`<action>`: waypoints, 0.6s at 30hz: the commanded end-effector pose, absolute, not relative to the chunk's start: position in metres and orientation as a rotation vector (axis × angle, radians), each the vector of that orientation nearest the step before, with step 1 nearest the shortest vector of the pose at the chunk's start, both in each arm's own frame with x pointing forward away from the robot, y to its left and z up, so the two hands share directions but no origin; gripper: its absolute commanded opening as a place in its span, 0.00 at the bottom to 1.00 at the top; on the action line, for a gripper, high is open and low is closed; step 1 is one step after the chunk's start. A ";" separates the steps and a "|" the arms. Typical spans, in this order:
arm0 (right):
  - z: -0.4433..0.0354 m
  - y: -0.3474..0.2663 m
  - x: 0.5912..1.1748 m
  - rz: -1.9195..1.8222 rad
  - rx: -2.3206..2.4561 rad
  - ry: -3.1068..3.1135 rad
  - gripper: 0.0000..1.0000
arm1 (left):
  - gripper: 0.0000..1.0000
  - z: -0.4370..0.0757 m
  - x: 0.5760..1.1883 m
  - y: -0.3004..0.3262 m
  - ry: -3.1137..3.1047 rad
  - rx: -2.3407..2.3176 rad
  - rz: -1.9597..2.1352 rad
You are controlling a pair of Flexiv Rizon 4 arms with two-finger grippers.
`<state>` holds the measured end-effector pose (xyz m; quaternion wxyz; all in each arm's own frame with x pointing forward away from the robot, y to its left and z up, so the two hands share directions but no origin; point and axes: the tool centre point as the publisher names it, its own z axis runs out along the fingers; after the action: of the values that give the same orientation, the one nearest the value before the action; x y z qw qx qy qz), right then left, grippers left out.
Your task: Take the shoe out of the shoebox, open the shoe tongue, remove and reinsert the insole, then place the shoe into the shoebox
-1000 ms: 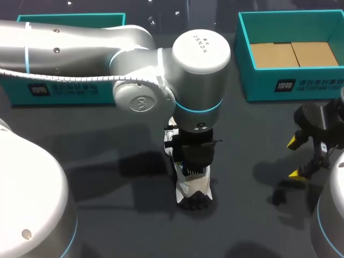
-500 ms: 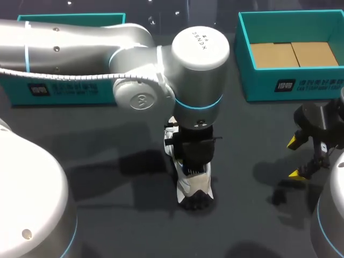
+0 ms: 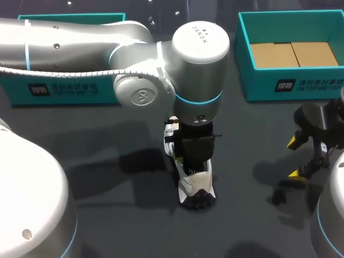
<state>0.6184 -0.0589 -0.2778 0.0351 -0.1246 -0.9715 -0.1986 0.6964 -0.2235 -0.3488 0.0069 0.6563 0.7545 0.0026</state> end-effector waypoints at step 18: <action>-0.278 -0.059 0.617 -0.608 -0.384 -2.988 1.00 | 0.69 -0.347 0.697 -0.216 2.398 2.013 -0.057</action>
<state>0.6184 -0.0589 -0.2778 0.0352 -0.1246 -0.9715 -0.1986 0.6959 -0.2206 -0.3453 0.0026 0.6421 0.7665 -0.0139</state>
